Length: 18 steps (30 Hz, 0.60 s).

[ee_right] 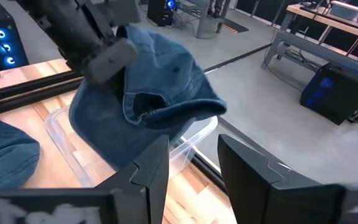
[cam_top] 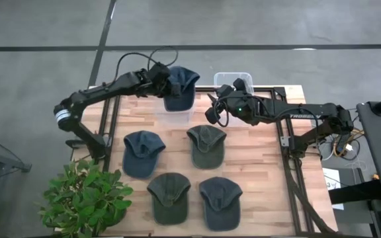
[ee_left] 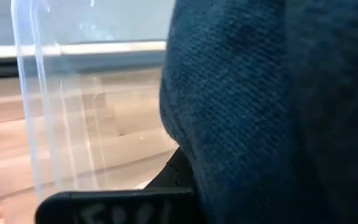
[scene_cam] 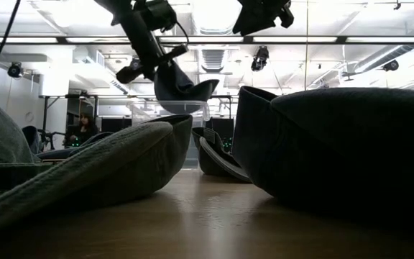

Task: Pick & Place hat
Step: Put the top right blue cap into the left transparent bin

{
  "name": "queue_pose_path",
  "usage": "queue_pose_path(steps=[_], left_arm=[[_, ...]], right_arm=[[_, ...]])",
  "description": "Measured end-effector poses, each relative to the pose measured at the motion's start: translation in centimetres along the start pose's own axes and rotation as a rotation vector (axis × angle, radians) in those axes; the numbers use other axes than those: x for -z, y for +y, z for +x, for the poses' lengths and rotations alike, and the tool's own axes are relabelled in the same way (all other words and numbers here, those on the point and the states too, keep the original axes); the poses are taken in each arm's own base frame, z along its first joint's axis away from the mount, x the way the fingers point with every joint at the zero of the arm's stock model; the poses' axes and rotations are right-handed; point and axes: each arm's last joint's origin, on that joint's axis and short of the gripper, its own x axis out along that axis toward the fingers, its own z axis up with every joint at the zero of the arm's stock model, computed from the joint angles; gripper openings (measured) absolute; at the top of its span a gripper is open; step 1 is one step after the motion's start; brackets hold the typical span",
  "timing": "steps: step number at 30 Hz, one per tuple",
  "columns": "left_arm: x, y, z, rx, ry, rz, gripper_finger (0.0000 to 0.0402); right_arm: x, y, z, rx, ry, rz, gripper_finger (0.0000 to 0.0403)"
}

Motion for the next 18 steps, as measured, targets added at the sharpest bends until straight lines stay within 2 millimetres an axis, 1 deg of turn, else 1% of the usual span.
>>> queue_pose_path(steps=[5,11,18], left_arm=[[-0.09,0.54,0.12,-0.034,0.014,0.001,0.0006],[-0.09,0.59,0.15,-0.031,0.018,0.023,0.0006],[-0.09,0.62,0.17,-0.031,0.020,0.022,0.0007]], right_arm=[[0.00,0.00,0.00,0.000,0.000,0.000,0.0128],[0.00,0.00,0.00,0.000,0.000,-0.003,0.0121],[0.00,0.00,0.00,0.000,0.000,-0.002,0.0127]])
